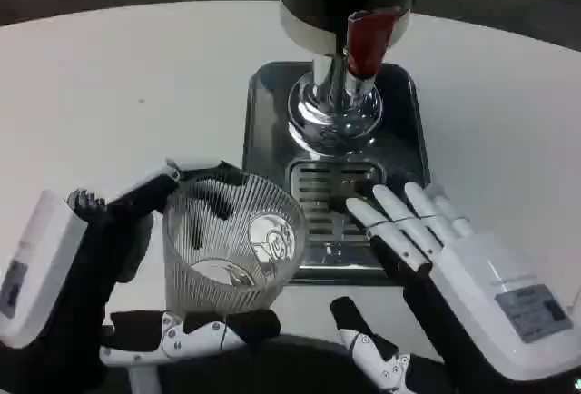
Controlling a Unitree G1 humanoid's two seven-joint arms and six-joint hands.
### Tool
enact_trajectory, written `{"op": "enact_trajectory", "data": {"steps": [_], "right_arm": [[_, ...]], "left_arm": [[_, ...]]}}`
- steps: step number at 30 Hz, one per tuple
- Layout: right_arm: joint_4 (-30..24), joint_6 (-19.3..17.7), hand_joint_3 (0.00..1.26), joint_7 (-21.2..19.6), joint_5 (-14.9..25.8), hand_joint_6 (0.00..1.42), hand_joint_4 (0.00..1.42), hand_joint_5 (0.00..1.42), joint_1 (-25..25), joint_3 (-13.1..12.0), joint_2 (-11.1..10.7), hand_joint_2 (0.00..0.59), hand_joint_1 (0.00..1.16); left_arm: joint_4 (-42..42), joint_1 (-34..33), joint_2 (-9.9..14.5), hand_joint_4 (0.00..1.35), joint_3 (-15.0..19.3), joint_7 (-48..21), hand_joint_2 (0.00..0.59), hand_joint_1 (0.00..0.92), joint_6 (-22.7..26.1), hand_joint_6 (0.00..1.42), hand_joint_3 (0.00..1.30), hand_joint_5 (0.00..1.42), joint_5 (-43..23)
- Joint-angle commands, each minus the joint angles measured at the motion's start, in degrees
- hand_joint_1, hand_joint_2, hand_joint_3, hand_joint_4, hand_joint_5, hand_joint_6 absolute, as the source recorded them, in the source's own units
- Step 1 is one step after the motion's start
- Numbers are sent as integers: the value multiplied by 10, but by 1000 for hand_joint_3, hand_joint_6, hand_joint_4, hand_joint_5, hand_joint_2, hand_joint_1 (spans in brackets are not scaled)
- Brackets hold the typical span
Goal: Grasp the cup under the faucet to collect the drink, then remove the cup.
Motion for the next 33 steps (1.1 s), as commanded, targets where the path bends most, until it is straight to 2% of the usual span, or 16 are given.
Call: {"op": "enact_trajectory", "data": {"steps": [1,13,20,25,33], "right_arm": [[-14,-7,124,1,1,0,52,2,10,-7,2,488,346],[-23,-6,124,3,3,2,64,14,23,-13,5,490,346],[-24,-4,124,6,4,2,67,15,18,-33,1,490,348],[-31,-5,124,10,6,2,72,16,25,-43,2,491,348],[-54,-3,126,7,-2,2,74,24,58,-53,13,496,352]], "left_arm": [[-18,5,-7,1004,-2,5,133,651,-8,1424,886,1220,-3],[-25,10,-14,1004,-4,2,133,651,-2,1424,886,1220,-3],[-24,-4,-24,1004,-2,7,132,650,27,1412,886,1220,-1],[6,-29,-25,1004,-1,19,132,650,32,1412,886,1220,14],[117,-140,-9,1004,-10,74,132,650,40,1412,886,1220,82]]}}
